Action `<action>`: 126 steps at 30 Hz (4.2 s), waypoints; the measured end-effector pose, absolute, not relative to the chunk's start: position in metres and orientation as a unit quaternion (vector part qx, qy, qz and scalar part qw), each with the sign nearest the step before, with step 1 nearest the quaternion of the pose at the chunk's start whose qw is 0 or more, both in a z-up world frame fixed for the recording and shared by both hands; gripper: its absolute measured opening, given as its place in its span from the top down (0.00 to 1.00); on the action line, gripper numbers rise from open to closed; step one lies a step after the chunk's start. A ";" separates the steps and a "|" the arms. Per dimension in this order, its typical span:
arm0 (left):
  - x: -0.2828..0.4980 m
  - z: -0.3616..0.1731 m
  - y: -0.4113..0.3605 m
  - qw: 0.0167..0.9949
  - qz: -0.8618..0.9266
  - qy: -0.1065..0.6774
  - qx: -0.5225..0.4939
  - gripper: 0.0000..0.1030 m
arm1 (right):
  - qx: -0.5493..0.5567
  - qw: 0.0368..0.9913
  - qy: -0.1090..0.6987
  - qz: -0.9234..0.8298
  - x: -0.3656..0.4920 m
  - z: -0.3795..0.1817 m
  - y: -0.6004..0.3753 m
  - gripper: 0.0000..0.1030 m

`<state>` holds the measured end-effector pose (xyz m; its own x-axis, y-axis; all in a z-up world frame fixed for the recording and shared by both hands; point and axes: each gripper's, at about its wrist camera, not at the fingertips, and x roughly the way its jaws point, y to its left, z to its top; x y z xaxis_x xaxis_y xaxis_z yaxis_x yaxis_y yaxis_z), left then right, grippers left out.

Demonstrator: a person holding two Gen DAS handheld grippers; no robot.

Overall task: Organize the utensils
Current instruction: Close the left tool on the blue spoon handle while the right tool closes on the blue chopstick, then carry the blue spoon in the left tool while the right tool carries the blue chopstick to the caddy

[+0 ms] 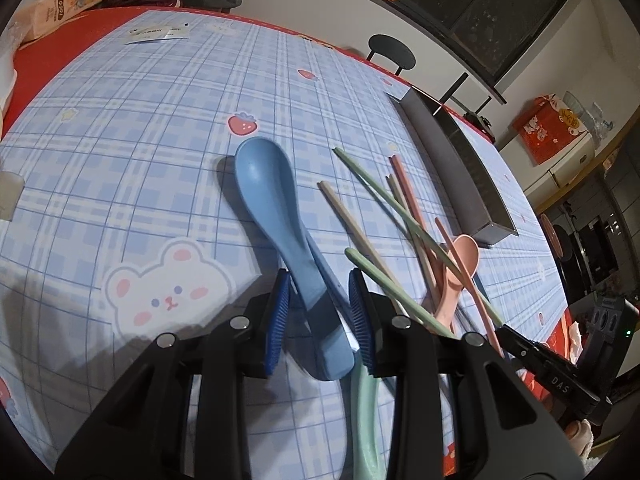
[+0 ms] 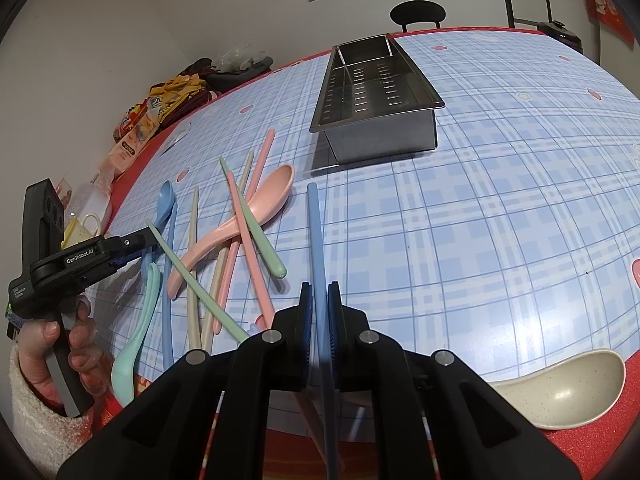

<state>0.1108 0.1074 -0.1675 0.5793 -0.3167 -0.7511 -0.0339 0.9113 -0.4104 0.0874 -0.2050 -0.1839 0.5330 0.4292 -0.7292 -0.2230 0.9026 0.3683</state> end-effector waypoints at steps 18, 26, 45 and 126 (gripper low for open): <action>0.091 -0.170 0.111 0.883 -0.042 0.431 -0.183 0.89 | 0.116 0.869 0.442 0.189 0.089 -0.184 -0.204 0.92; 0.060 -0.158 0.110 0.909 -0.040 0.376 -0.177 0.89 | 0.153 0.869 0.427 0.200 0.089 -0.184 -0.214 0.93; 0.047 -0.150 0.108 0.925 -0.051 0.337 -0.171 0.89 | 0.264 0.860 0.386 0.205 0.086 -0.186 -0.258 0.94; 0.091 -0.128 0.090 0.902 -0.027 0.402 -0.157 0.83 | 0.253 0.861 0.369 0.241 0.137 -0.147 -0.274 0.94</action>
